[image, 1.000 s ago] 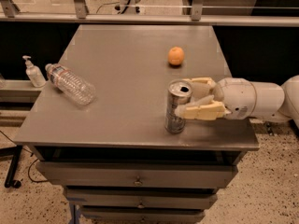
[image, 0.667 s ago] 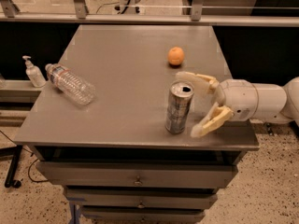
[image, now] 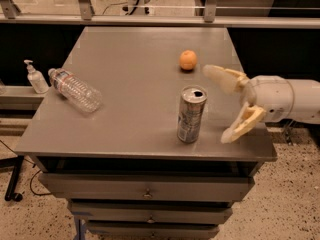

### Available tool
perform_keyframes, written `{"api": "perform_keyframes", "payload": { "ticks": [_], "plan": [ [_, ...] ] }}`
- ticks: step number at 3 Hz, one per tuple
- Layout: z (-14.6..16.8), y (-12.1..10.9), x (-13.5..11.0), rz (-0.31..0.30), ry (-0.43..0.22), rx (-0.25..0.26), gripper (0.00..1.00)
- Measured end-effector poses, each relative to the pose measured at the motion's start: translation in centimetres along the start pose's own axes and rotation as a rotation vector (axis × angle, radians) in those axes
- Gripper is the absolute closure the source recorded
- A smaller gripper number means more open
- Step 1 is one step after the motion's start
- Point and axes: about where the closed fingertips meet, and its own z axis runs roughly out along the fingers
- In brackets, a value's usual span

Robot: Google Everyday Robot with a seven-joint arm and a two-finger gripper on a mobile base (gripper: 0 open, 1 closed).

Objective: Place redbull can upright

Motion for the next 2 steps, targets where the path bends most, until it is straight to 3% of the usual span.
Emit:
{"api": "perform_keyframes", "payload": {
  "ticks": [1,2],
  "plan": [
    [-2.9,0.2,3.4,-0.027,-0.082,-0.025,0.00],
    [-5.6,0.9,6.0,-0.055,-0.060,-0.074,0.00]
  ]
}}
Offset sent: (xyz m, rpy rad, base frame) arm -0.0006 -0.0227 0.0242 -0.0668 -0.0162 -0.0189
